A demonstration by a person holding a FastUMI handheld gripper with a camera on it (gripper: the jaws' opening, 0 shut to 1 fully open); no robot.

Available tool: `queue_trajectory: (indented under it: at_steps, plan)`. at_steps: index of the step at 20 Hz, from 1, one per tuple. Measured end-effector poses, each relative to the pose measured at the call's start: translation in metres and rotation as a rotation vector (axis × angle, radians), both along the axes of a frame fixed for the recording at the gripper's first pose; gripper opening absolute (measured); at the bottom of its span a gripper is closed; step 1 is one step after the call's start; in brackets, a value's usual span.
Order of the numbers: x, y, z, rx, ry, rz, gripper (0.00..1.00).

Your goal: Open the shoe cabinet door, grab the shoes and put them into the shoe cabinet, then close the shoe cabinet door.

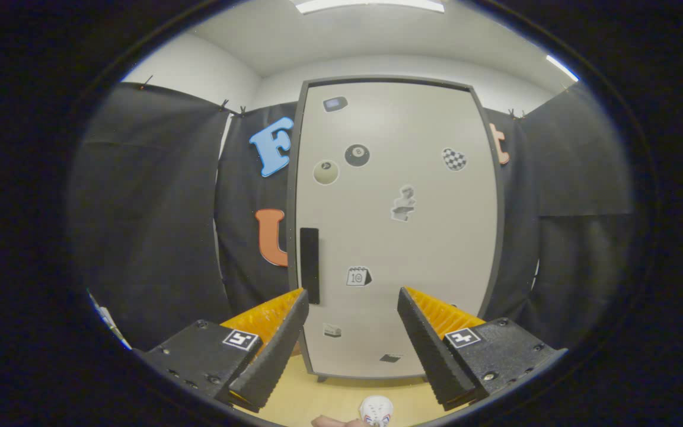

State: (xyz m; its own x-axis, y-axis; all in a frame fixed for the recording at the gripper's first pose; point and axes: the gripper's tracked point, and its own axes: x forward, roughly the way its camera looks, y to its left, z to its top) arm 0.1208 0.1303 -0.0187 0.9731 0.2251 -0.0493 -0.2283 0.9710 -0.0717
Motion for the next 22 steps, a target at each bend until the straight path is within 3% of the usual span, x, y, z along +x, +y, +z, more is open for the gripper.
queue_trajectory:
  at_steps: [5,11,18,22]
  plan:
    - [0.041,0.069,-0.015,-0.013,0.087,0.128,0.99]
    - [0.097,0.071,-0.025,-0.006,0.121,-0.014,1.0]
    - [0.128,0.067,-0.031,0.044,0.123,-0.103,0.42]
    - [0.122,0.065,-0.03,0.031,0.087,-0.106,0.34]
